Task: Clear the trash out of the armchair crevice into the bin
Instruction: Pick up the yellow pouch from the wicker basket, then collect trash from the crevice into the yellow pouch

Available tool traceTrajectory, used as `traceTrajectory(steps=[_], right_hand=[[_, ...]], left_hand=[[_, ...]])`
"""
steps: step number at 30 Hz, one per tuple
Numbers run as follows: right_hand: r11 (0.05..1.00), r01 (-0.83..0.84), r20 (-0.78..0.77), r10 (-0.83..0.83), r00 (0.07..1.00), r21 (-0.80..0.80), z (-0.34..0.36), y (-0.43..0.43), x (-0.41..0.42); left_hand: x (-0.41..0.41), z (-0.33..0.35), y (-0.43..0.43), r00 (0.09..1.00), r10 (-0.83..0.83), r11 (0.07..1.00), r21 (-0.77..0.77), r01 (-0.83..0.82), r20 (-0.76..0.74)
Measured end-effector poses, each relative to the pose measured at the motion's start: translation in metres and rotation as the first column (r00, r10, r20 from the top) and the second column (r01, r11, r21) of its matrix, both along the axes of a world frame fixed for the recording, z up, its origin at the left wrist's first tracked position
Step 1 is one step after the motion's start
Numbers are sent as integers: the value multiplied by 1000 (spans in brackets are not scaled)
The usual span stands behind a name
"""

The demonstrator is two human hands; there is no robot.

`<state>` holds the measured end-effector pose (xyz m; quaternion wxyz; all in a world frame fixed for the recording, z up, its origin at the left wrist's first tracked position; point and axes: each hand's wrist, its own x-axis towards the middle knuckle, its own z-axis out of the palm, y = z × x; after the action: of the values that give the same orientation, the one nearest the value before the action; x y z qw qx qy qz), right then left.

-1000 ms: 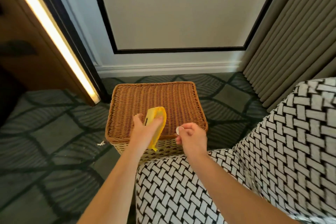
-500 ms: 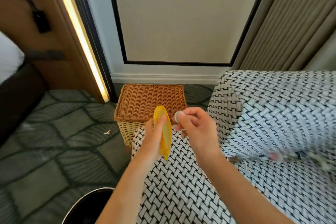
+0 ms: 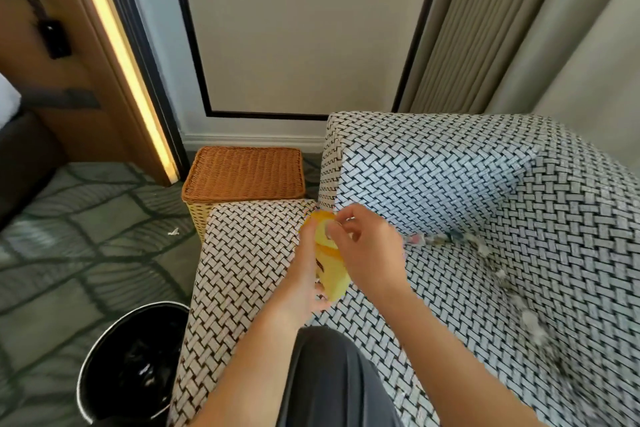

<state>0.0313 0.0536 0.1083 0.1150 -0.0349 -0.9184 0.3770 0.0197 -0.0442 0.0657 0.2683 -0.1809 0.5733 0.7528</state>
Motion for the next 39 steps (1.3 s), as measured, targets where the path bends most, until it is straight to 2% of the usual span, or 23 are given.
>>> traceTrajectory(steps=[4,7,9,12,14,16,18,20,24,26,29,32,34,35,37,39], right_hand=[[993,-59,83,50,995,105,1,28,8],[991,-114,88,108,990,71,4,49,7],[986,-155,84,150,985,54,3,62,7],[982,-188,129,184,974,24,-2,79,7],[981,-191,162,191,968,-20,-6,89,4],[979,-193,199,202,959,-67,-10,95,-1],[971,-203,211,226,951,-126,-15,99,-5],[964,-223,214,250,944,-142,-19,99,-11],[960,-228,238,262,935,-161,-27,100,-22],[962,-217,263,255,931,-164,-30,105,-30],[935,-276,324,338,884,-224,-30,110,-40],[945,-165,301,251,920,-284,-33,117,-57],[981,-30,298,87,950,-190,-48,121,-71],[996,0,315,27,949,-86,-58,123,-77],[982,-63,385,-9,923,176,-81,120,-87],[933,-131,445,-34,895,334,-102,114,-91]], left_hand=[[17,1,17,992,-4,1000,28,8,-124],[23,-1,30,969,-83,996,-1,86,-234],[26,2,41,938,-81,997,-23,78,-338],[28,-6,49,827,-171,979,-189,80,-535],[28,-16,53,749,-264,953,-285,104,-608],[27,-25,56,699,-361,907,-408,108,-618],[22,-31,59,653,-495,800,-594,84,-574],[16,-36,60,619,-543,734,-679,20,-568],[4,-48,59,659,-421,785,-614,-79,-623],[-2,-54,57,713,-373,805,-589,-70,-594],[-9,-61,50,729,-338,839,-542,-52,-594],[-19,-74,36,776,-286,856,-514,-56,-562],[-24,-82,27,794,-270,857,-512,-60,-544],[-24,-85,23,795,-270,854,-516,-63,-544],[-24,-91,14,796,-257,851,-519,-83,-548],[-23,-99,5,795,-258,839,-536,-98,-549]])
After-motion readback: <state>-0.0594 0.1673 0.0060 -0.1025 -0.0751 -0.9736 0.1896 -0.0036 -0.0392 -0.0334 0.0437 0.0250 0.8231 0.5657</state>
